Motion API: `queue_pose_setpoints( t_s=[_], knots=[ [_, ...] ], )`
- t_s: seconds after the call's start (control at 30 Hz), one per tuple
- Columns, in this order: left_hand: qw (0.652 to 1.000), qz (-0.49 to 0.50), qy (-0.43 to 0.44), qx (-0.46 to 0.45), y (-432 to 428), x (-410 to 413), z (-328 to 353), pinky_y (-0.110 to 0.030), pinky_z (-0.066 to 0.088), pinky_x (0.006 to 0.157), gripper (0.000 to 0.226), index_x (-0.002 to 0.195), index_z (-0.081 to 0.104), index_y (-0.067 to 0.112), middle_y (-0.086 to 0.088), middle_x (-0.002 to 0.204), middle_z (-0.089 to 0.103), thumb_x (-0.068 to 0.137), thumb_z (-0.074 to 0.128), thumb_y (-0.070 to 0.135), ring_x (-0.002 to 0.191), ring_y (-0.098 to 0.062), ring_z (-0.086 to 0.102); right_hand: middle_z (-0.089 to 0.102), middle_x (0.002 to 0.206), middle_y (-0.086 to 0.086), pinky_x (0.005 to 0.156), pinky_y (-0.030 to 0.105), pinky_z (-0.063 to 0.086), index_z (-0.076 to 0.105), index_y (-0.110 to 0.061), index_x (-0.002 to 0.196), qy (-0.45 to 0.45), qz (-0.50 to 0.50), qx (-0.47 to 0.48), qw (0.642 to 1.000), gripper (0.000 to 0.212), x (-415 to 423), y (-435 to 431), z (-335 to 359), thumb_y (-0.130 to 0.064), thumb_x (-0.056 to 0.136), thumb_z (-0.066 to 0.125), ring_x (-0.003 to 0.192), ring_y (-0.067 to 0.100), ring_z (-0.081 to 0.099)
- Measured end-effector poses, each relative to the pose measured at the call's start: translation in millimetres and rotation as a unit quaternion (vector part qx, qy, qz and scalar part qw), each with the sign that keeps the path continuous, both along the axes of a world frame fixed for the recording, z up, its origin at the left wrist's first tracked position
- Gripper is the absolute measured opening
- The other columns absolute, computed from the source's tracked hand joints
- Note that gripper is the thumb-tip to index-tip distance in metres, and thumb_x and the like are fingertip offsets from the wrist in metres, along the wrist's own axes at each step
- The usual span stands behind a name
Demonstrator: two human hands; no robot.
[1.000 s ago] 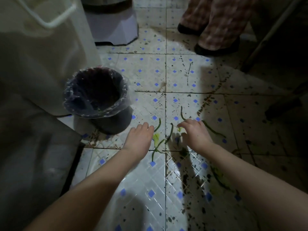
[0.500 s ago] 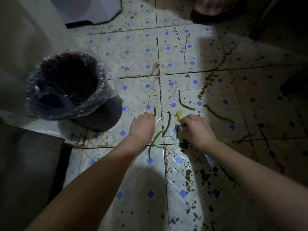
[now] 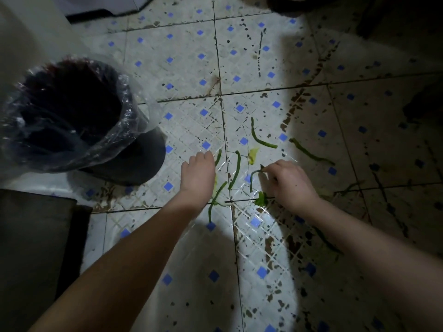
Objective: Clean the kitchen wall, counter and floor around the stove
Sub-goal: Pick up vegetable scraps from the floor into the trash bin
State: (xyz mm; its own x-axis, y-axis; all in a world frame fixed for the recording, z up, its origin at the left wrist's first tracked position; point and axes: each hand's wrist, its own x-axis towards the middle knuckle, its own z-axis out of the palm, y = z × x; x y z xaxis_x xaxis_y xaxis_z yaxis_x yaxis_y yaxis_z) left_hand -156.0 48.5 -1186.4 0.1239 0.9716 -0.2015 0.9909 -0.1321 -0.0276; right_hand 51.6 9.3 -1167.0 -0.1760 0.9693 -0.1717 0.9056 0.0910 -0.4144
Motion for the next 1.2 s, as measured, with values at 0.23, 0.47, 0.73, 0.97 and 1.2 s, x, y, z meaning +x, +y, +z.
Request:
queue_pose_setpoints(
  t_s=[0.23,0.47,0.73,0.97,1.2],
  knots=[
    [0.997,-0.002,-0.074,-0.002,-45,-7,-6,-0.034,0.045,0.081,0.036,0.121,0.043,0.014,-0.005,0.107,0.057,0.087,0.053,0.007,0.095,-0.022,0.055,0.06,0.104,0.002,0.087,0.035,0.04,0.061,-0.019,0.113,-0.008,0.008,-0.017,1.0,0.022,-12,-1,3,-0.026,0.096,0.048,0.096,0.02,0.051],
    [0.989,0.038,-0.141,-0.014,-55,-7,-9,-0.034,0.045,0.09,0.05,0.13,0.037,0.01,-0.008,0.119,0.048,0.092,0.053,0.038,0.109,-0.022,0.05,0.06,0.109,0.002,0.09,0.035,0.039,0.061,-0.019,0.113,-0.014,0.016,-0.02,1.0,0.022,-15,-3,6,-0.023,0.095,0.051,0.1,0.021,0.052],
    [0.99,0.023,-0.138,-0.019,-52,5,-7,-0.031,0.044,0.094,0.052,0.132,0.038,0.013,-0.006,0.119,0.054,0.086,0.057,0.0,0.108,-0.02,0.052,0.06,0.103,0.002,0.088,0.036,0.041,0.061,-0.017,0.112,-0.002,0.01,-0.018,1.0,0.024,-11,-6,7,-0.029,0.097,0.046,0.096,0.021,0.051],
    [0.994,-0.004,-0.106,-0.03,-51,4,-4,-0.029,0.044,0.092,0.056,0.126,0.044,0.013,-0.005,0.116,0.051,0.078,0.063,-0.009,0.102,-0.018,0.05,0.061,0.104,0.001,0.089,0.035,0.044,0.061,-0.015,0.112,0.005,-0.007,-0.023,1.0,0.025,-1,-10,6,-0.028,0.095,0.047,0.095,0.017,0.052],
    [0.987,0.0,-0.15,-0.063,-47,-4,12,-0.023,0.05,0.074,0.049,0.124,0.045,0.008,-0.008,0.117,0.039,0.082,0.058,-0.012,0.073,-0.01,0.051,0.06,0.104,0.002,0.087,0.036,0.043,0.06,-0.016,0.113,0.001,-0.006,-0.029,1.0,0.023,-2,-11,3,-0.027,0.097,0.046,0.096,0.019,0.051]
  ],
)
